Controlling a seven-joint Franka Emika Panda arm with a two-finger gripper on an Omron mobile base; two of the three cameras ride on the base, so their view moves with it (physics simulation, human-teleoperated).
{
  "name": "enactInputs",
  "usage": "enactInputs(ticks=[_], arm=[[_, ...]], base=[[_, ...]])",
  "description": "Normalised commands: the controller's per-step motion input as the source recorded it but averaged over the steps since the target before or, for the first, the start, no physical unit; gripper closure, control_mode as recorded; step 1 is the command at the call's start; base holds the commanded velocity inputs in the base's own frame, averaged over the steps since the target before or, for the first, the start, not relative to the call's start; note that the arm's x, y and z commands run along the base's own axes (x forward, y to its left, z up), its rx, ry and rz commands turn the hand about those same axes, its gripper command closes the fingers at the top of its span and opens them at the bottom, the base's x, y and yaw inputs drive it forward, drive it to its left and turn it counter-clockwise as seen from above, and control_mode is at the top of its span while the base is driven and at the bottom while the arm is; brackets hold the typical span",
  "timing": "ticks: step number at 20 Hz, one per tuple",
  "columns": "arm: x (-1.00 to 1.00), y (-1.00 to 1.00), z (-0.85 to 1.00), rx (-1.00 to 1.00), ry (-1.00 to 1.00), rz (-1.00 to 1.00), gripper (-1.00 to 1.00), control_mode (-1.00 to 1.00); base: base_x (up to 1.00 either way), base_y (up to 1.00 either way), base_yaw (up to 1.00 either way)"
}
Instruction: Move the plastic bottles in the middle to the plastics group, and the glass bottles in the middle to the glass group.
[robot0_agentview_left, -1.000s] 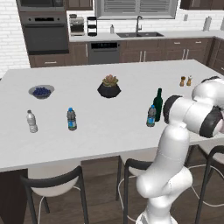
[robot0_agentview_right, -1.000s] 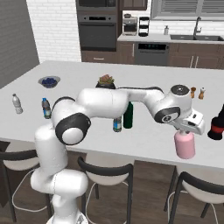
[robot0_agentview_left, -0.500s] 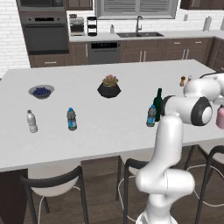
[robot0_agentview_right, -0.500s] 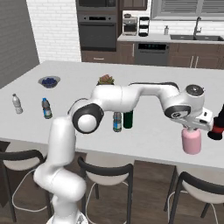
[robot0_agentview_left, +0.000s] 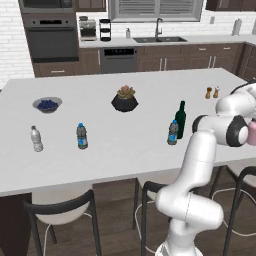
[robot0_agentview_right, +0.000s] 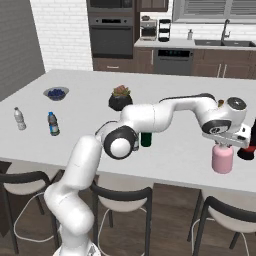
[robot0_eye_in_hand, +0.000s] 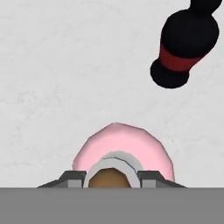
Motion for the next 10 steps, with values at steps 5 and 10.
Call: enactInputs(ticks=[5, 10], arm=[[0.37, 0.02, -0.49, -0.09, 0.0, 0.0, 1.0, -1.0], [0.54, -0.17, -0.19, -0.13, -0.01, 0.0, 1.0, -1.0]], base=[[0.0, 0.0, 0.0], [0.0, 0.0, 0.0]])
